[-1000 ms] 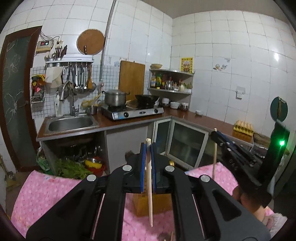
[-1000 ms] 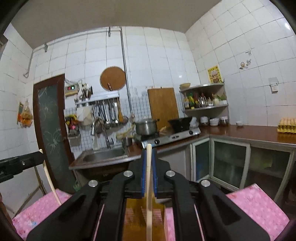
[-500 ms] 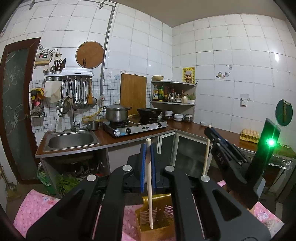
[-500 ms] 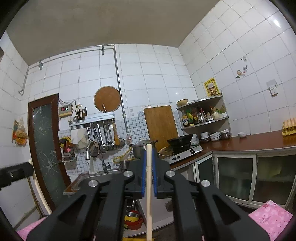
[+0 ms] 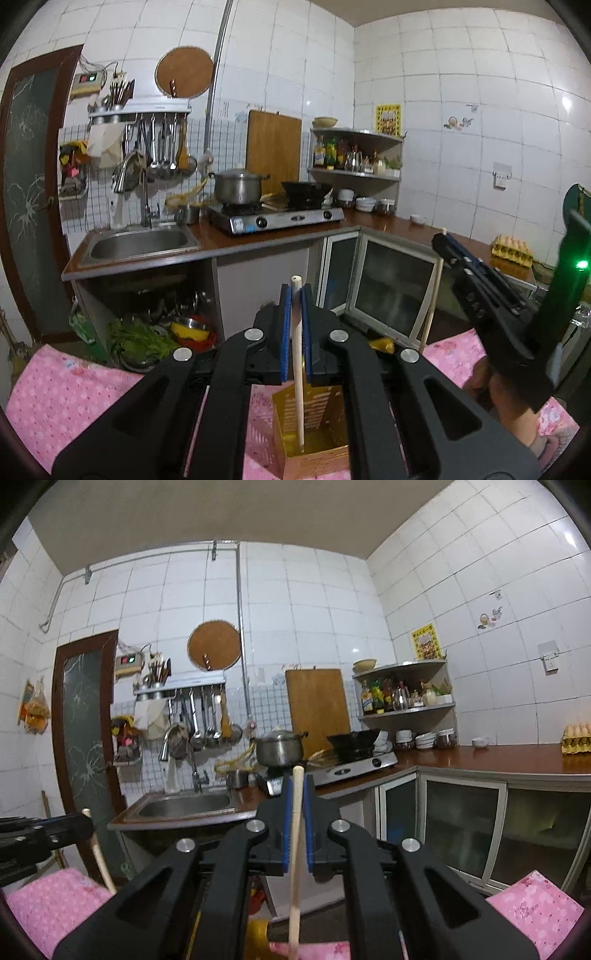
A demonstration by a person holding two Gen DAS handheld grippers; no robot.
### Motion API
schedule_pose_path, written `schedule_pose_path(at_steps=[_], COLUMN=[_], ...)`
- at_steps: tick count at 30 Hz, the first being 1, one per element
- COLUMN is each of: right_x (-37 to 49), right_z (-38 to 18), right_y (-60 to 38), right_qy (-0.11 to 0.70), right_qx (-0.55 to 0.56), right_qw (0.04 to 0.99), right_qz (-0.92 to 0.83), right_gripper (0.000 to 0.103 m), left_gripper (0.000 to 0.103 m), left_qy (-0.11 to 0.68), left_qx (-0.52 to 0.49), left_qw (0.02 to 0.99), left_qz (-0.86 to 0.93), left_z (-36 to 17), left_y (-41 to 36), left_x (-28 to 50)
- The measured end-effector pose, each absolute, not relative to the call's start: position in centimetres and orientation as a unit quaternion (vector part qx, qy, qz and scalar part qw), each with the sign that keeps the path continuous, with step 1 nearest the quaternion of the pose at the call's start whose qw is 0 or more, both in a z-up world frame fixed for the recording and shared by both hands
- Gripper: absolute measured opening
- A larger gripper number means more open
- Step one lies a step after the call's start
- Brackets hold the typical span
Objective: Organize utensils
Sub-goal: 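Carry the chopstick with the left tool and drop it into the yellow holder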
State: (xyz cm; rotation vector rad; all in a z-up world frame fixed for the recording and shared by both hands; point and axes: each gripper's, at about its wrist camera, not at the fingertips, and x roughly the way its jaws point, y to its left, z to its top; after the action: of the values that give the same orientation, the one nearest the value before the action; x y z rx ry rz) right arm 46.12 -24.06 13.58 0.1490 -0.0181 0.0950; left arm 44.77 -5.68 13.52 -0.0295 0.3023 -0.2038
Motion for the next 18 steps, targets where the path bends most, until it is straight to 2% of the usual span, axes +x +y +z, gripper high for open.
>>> schedule_pose_path(at_steps=[10,15,16,17,18], right_x=[42.3,42.3,42.4,42.5,42.5], right_z=[10.4,10.0,9.9,9.9,9.8], right_y=[-23.3,-22.9,-23.0,-23.0,-23.1], right_qy=[0.028,0.073,0.083,0.093,0.108], right_qx=[0.043,0.036,0.038,0.039,0.044], right_qw=[0.997,0.994,0.993,0.993,0.991], right_qz=[0.064,0.067,0.068,0.067,0.071], right_gripper=[0.006,0.006,0.007,0.007,0.008], left_gripper=[0.004,0.005,0.009,0.02,0.026], left_qy=[0.178,0.19,0.195,0.199,0.203], left_qx=[-0.021,-0.019,-0.02,-0.021,-0.025], left_qw=[0.98,0.978,0.977,0.977,0.976], left_qz=[-0.084,-0.079,-0.079,-0.08,-0.08], left_z=[10.1,9.6,9.6,9.6,9.7], left_y=[-4.4,-4.6,-4.5,-4.5,-4.3], left_x=[44.8,44.5,44.3,44.1,43.8])
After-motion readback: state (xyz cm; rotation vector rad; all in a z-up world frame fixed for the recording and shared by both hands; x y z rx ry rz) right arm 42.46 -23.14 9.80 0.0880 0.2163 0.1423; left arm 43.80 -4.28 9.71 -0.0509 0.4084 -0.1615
